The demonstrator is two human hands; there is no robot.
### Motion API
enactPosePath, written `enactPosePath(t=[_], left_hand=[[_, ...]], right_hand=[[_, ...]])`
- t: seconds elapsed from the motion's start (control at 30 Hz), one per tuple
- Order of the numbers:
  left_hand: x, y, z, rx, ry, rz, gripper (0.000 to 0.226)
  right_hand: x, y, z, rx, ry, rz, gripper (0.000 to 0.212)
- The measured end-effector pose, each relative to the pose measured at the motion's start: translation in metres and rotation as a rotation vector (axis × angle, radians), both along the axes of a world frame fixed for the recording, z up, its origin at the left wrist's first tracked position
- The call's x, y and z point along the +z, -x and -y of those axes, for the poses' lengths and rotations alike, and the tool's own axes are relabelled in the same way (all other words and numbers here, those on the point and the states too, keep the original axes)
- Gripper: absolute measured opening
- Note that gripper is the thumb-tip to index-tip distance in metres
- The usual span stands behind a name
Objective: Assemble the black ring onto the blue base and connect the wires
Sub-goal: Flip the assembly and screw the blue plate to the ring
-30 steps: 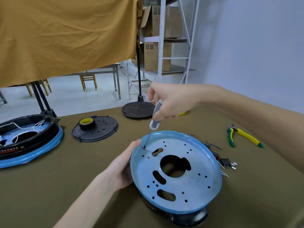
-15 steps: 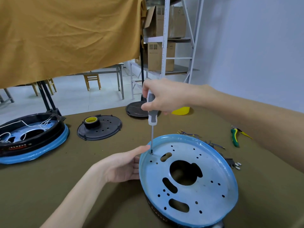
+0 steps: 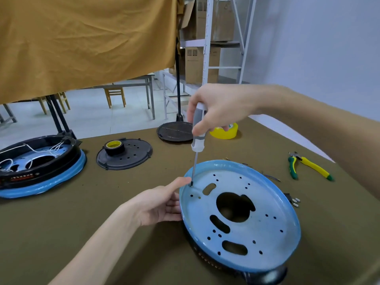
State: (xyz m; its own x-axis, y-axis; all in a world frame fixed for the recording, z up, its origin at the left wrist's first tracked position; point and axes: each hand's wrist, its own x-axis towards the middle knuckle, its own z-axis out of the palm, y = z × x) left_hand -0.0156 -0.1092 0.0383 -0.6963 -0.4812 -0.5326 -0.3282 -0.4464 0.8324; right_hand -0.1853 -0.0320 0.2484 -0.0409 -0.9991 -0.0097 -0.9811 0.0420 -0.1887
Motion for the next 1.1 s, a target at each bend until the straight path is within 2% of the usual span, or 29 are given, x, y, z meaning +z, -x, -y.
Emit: enactPosePath(t=[0.07,0.1,0.17,0.2,0.27,0.33,0.53,0.73,0.9,1.03,1.1], left_hand=[[-0.005,0.001,-0.007,0.076,-0.009,-0.016,0.066],[-0.008,0.002,-0.011,0.116,-0.021,-0.028,0.062],[-0.011,0.003,-0.017,0.194,-0.051,-0.03,0.064],[-0.011,0.002,-0.019,0.208,-0.069,-0.021,0.068],[-0.006,-0.001,-0.021,0.154,-0.113,-0.008,0.078],[-0.001,-0.006,-0.021,0.079,-0.141,-0.007,0.082],[0.0,-0.01,-0.019,0.041,-0.145,-0.01,0.081],[-0.002,-0.011,-0.019,0.042,-0.176,-0.036,0.081],[-0.006,-0.011,-0.015,0.054,-0.181,-0.042,0.081],[-0.011,-0.013,-0.013,0.058,-0.162,-0.043,0.085],[-0.015,-0.013,-0.012,0.068,-0.153,-0.046,0.088]], right_hand=[[-0.007,0.002,-0.007,0.002,0.049,0.003,0.019],[-0.012,0.002,-0.01,-0.002,0.078,-0.04,0.025],[-0.019,0.003,-0.017,-0.011,0.081,-0.067,0.03],[-0.019,0.003,-0.021,-0.01,0.045,-0.019,0.028],[-0.015,0.004,-0.027,-0.006,-0.032,0.1,0.034],[-0.014,0.004,-0.028,0.001,-0.038,0.125,0.036],[-0.019,-0.004,-0.022,-0.016,0.033,0.01,0.035],[-0.016,-0.003,-0.022,0.016,-0.016,0.106,0.032],[-0.024,-0.002,-0.015,-0.055,0.041,-0.052,0.036],[-0.015,0.005,-0.018,-0.029,-0.113,0.171,0.049],[-0.019,0.005,-0.014,-0.03,-0.1,0.162,0.039]])
